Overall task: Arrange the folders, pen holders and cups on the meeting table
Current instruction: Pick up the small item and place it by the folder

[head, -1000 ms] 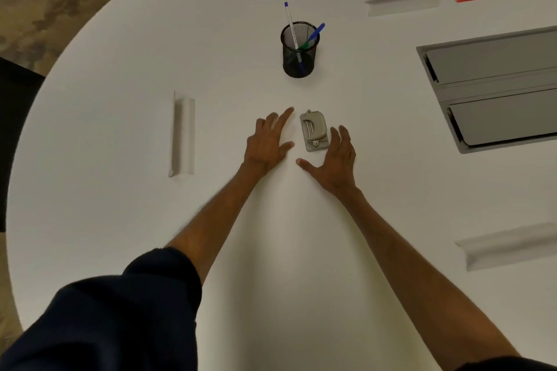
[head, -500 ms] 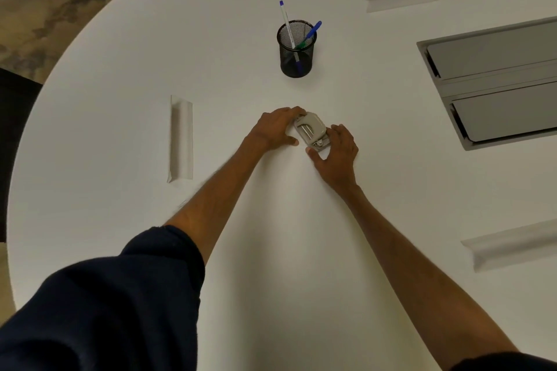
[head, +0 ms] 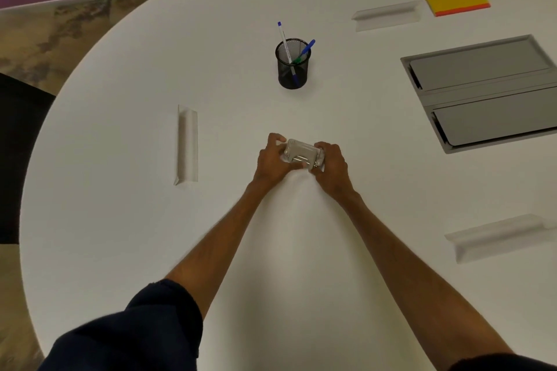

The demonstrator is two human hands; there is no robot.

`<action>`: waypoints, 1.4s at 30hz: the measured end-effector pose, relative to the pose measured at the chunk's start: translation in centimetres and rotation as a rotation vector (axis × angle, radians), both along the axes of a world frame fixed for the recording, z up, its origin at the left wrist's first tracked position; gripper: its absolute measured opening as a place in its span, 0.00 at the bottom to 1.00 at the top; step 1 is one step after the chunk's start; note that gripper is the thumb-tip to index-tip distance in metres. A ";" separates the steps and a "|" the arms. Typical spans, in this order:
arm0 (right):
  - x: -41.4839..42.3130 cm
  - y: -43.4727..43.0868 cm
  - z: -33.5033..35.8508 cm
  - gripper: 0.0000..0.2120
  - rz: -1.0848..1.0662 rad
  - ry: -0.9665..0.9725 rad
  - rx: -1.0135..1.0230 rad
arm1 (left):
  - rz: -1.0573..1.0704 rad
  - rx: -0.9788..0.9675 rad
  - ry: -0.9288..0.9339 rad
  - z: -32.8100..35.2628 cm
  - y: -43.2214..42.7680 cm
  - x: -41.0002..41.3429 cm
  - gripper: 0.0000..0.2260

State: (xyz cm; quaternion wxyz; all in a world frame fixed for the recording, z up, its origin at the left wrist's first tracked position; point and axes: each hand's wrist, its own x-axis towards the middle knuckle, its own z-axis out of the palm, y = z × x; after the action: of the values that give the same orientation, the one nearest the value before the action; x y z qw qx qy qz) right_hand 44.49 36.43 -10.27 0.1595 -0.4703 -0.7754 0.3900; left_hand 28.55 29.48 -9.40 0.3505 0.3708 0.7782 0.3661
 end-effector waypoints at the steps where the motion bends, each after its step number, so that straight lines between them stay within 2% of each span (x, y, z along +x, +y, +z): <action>1: 0.5 -0.4 0.3 0.26 0.006 -0.009 -0.028 | 0.043 -0.017 -0.071 0.4 -0.2 0.1 0.35; 6: 3.0 -2.4 1.6 0.29 0.119 -0.097 -0.079 | -0.026 -0.136 -0.072 1.5 -2.5 1.3 0.31; 11: 6.0 -4.9 3.9 0.31 0.194 -0.149 -0.145 | -0.076 -0.115 -0.119 3.2 -5.8 3.9 0.21; 14: 7.7 -6.7 5.6 0.32 0.164 -0.138 -0.201 | -0.087 -0.109 -0.135 4.6 -7.4 5.7 0.22; 18: 10.6 -9.4 7.8 0.29 0.027 -0.018 -0.295 | -0.145 -0.093 -0.107 6.5 -9.0 8.2 0.23; 20: 12.4 -10.1 9.1 0.24 -0.018 0.040 -0.341 | -0.172 -0.083 -0.105 7.5 -9.9 8.9 0.23; 24: 15.5 -12.0 11.5 0.17 -0.066 0.083 -0.330 | -0.242 -0.059 -0.099 9.9 -11.3 11.0 0.23; 32: 22.4 -15.0 16.6 0.19 -0.191 0.079 -0.254 | -0.388 0.004 -0.044 14.5 -11.5 17.9 0.22; 42: 35.2 -18.4 22.8 0.18 -0.334 0.060 -0.070 | -0.524 0.142 -0.010 20.9 -12.3 30.7 0.22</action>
State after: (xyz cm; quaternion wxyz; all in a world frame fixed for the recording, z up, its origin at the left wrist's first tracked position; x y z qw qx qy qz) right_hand 79.69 18.00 12.54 0.2287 -0.5861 -0.6674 0.3985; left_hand 59.29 17.14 11.48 0.4104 0.5815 0.6261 0.3186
